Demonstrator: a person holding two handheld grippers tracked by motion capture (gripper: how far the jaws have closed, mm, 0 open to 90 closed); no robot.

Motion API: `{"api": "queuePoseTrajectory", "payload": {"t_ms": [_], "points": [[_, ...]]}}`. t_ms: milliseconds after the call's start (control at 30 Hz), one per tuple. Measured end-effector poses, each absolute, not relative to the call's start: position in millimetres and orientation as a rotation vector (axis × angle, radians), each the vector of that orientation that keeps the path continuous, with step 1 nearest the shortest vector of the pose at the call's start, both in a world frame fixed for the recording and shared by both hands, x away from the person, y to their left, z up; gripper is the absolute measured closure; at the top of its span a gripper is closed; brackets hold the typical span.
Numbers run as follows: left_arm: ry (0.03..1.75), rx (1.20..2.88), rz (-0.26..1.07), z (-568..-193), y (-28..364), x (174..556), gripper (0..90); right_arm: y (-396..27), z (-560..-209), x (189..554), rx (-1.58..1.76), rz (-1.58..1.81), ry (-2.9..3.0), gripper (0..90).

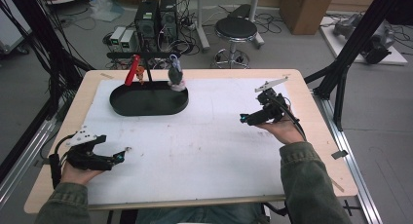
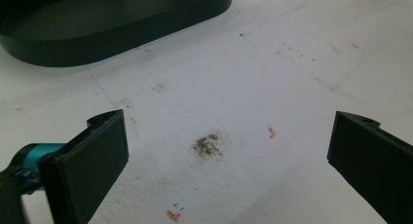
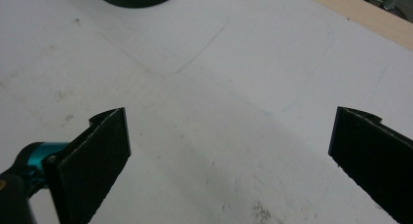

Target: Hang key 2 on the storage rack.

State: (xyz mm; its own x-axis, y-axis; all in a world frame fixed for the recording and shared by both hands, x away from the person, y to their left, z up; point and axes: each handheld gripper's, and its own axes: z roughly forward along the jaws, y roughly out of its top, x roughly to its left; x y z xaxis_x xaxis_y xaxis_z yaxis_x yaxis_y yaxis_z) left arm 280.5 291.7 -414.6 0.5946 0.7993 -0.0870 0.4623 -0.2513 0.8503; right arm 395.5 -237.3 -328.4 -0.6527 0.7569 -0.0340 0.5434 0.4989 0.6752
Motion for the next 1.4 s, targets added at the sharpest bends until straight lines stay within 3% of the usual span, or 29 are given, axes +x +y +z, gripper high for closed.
{"api": "queuePoseTrajectory", "payload": {"t_ms": [967, 1400], "points": [[1.012, 1.95, 0.421, -422, 285, 281, 1.7, -286, -384, 348, 1.117, 1.003, 2.343, 0.6], [1.024, 2.003, 0.388, -429, 283, 284, 1.7, -307, -412, 325, 1.165, 1.221, 2.204, 0.6]]}}
